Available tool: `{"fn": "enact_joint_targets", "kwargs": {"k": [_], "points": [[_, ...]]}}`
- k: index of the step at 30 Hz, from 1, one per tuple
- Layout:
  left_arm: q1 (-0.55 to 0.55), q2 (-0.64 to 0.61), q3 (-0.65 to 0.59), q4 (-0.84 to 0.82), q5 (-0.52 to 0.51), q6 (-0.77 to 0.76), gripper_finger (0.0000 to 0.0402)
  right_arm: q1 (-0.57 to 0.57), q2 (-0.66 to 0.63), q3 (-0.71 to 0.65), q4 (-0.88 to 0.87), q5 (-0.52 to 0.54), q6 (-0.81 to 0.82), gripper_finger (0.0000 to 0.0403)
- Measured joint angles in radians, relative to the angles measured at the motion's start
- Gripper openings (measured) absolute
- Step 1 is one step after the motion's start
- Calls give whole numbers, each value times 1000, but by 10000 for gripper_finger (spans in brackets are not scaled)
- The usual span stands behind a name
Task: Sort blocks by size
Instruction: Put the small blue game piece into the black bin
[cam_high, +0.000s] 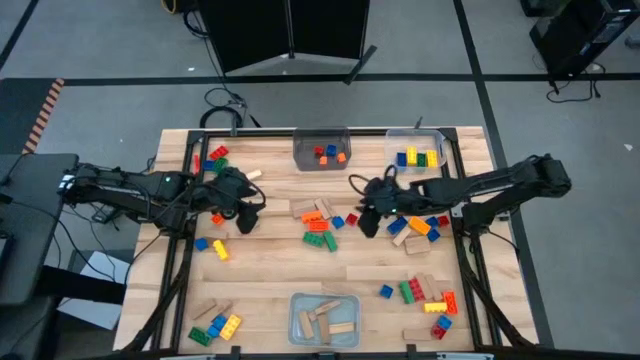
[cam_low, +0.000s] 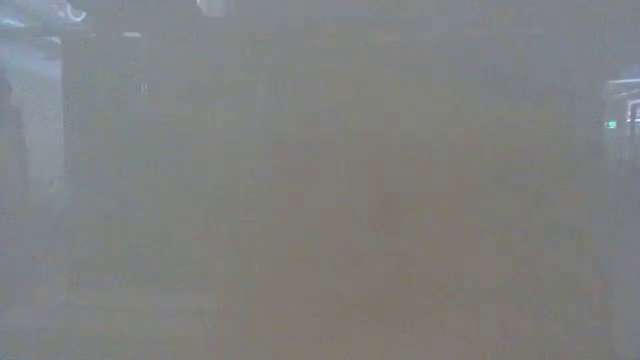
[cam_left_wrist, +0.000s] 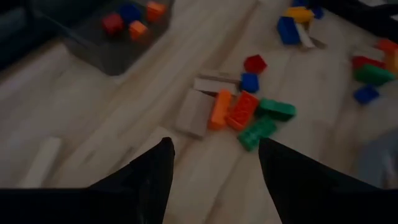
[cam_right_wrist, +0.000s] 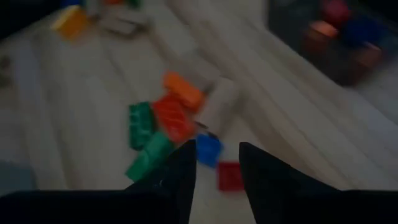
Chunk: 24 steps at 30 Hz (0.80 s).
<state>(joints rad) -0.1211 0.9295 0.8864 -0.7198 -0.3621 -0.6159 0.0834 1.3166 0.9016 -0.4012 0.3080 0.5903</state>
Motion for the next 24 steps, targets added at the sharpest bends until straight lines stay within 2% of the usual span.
{"fn": "enact_joint_targets", "kwargs": {"k": [4, 11, 19, 24], "points": [[0, 0, 0, 17, 47, 17, 241, -8, 77, 0, 91, -67, -99, 169], [0, 0, 0, 20, 61, 35, 241, -27, 201, 0, 89, -195, -287, 242], [0, 0, 0, 18, 61, 39, 241, -27, 317, 0, 120, -200, -492, 325], [0, 0, 0, 18, 61, 39, 241, -34, 378, 0, 209, -195, -567, 356]]}}
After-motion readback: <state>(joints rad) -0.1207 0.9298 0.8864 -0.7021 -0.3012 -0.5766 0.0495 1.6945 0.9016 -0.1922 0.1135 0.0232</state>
